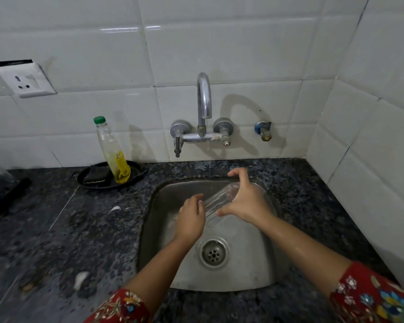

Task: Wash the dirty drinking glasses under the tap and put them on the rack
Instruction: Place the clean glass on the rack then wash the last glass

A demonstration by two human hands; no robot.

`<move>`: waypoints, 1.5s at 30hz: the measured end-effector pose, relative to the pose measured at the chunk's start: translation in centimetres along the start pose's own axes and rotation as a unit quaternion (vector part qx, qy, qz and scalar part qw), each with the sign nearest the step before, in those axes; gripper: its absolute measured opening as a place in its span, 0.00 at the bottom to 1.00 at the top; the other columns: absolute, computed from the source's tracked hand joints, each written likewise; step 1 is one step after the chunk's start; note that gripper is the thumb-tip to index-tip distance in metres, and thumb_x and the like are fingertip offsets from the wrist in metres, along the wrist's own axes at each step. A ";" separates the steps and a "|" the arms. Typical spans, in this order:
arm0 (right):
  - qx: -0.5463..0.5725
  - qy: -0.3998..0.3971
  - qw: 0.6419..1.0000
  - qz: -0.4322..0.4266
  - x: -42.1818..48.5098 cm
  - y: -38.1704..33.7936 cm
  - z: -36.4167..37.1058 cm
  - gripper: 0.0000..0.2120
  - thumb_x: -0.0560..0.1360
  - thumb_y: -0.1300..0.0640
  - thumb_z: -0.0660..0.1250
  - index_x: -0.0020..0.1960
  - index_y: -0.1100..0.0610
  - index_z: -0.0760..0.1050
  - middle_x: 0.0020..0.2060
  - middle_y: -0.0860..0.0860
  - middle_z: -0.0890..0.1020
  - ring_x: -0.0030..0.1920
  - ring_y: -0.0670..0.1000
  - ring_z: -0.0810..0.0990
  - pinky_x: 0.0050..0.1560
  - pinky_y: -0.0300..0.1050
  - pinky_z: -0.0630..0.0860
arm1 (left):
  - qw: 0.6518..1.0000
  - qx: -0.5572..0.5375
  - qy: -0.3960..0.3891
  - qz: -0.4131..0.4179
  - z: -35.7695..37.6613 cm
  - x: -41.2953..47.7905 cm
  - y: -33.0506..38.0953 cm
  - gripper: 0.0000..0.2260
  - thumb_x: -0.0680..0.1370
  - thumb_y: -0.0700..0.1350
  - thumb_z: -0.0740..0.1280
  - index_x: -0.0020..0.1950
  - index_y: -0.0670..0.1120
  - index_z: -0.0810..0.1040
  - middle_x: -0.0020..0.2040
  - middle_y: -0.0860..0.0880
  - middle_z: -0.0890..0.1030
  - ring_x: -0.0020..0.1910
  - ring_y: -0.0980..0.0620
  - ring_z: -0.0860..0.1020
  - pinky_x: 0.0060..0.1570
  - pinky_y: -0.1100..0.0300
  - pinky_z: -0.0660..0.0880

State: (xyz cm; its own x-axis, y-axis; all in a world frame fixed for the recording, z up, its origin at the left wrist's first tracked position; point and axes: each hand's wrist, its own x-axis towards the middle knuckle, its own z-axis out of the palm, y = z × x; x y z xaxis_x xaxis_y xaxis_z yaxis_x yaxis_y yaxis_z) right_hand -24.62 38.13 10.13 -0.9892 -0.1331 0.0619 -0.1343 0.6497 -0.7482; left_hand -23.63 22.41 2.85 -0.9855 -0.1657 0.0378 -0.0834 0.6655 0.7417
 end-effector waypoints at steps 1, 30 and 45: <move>0.022 0.014 1.000 -0.005 -0.1 0.1 0.2 0.44 0.53 0.54 0.83 0.60 0.44 0.60 0.48 0.47 0.76 0.46 0.48 0.77 0.43 0.44 0.75 | 1.000 -0.008 0.002 -0.002 0.1 -0.1 0.0 0.16 0.83 0.46 0.55 0.69 0.47 0.72 0.65 0.46 0.75 0.65 0.48 0.73 0.64 0.54 0.69; 0.654 -0.004 0.673 0.345 2.8 -13.5 18.0 0.19 0.69 0.46 0.73 0.50 0.59 0.75 0.52 0.55 0.79 0.48 0.54 0.79 0.43 0.45 0.76 | 0.845 -0.498 0.029 -0.192 -23.6 1.3 -12.3 0.09 0.79 0.39 0.65 0.57 0.47 0.78 0.49 0.51 0.84 0.48 0.51 0.82 0.50 0.56 0.76; 0.555 -0.123 0.766 0.301 9.6 -37.2 44.5 0.15 0.68 0.51 0.75 0.48 0.55 0.73 0.44 0.52 0.78 0.42 0.52 0.78 0.42 0.46 0.75 | 0.800 -0.478 0.255 -0.257 -47.8 -0.5 -35.1 0.10 0.81 0.41 0.61 0.61 0.48 0.76 0.54 0.50 0.82 0.47 0.55 0.81 0.48 0.60 0.72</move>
State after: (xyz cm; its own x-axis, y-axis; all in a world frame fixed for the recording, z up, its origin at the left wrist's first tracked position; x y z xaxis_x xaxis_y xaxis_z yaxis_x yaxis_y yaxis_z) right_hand -26.49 -20.67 9.17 -0.7933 -0.2847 -0.5382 0.6089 -0.3704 -0.7015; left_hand -13.17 -35.65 8.78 -0.6486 -0.6759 -0.3500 -0.0666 -0.4076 0.9107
